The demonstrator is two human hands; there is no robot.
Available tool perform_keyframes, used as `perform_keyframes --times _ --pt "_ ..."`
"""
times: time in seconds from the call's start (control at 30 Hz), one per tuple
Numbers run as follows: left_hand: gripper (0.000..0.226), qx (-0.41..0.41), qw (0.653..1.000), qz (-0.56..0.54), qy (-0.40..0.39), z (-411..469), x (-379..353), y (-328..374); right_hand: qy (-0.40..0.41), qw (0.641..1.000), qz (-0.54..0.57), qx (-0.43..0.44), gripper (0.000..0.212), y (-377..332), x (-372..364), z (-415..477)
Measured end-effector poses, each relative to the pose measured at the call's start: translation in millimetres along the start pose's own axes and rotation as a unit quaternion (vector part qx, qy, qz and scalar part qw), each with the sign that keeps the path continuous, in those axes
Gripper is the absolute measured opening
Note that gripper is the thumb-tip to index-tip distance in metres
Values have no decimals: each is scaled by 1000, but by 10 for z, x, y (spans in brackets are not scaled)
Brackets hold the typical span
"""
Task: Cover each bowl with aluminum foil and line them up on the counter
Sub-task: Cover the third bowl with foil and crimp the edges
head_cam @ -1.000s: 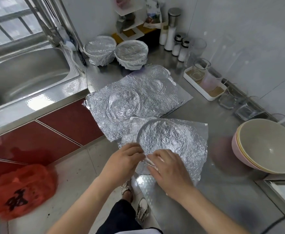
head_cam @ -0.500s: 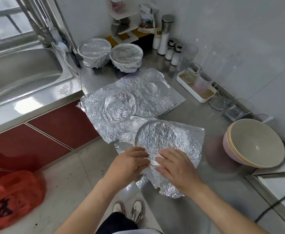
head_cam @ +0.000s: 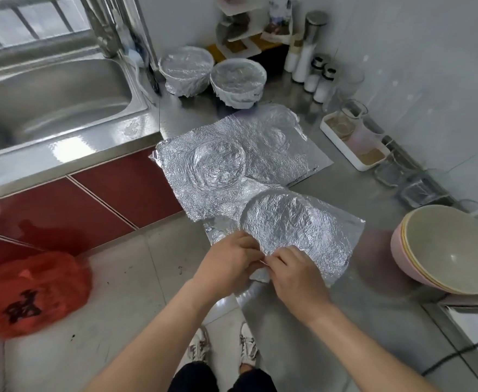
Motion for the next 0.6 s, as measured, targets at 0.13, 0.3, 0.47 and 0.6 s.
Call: perform_keyframes --times 0.13,0.3,0.47,0.6 --pt "17 10 1000 -12 0 -16 -65 -6 -7 1000 3 -21 8 -8 -17 -9" --pt "19 -37 999 1 -33 95 10 -117 -16 997 12 -70 12 -78 -46 88" --pt "8 -33 999 5 -27 43 139 -115 -45 995 54 -65 22 -67 81 131" --pt "12 -67 997 15 -19 22 124 20 -35 996 46 -69 24 129 137 70"
Point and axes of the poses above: each hand's wrist, its own z-axis towards the middle knuckle, its own x-axis out of the back of the hand, y = z × x, the point moved 7 cm from there along z, towards the middle knuckle
